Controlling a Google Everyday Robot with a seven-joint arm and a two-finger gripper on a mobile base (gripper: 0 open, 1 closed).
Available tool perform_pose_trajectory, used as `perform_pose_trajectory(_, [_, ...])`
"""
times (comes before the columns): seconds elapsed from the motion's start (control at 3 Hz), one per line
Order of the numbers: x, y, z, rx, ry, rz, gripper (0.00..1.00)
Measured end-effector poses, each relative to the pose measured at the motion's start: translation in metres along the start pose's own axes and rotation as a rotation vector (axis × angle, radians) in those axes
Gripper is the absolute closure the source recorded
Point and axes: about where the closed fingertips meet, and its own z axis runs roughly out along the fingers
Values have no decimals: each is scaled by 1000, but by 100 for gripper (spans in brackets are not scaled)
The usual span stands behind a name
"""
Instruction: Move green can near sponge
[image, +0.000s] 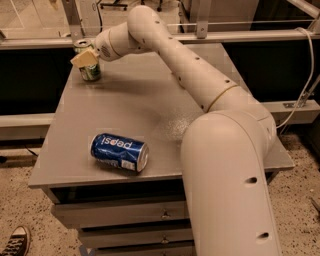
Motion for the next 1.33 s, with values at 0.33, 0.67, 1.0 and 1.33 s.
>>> perform_pose_trajectory(0.33, [-1, -22, -32, 73, -14, -10, 87])
perform_pose_trajectory(0.67, [0, -58, -80, 173, -28, -42, 100])
perform_pose_trajectory(1.0, [17, -113, -153, 305, -72, -42, 100])
perform_pose_trajectory(1.33, [35, -141, -189, 362, -91, -23, 100])
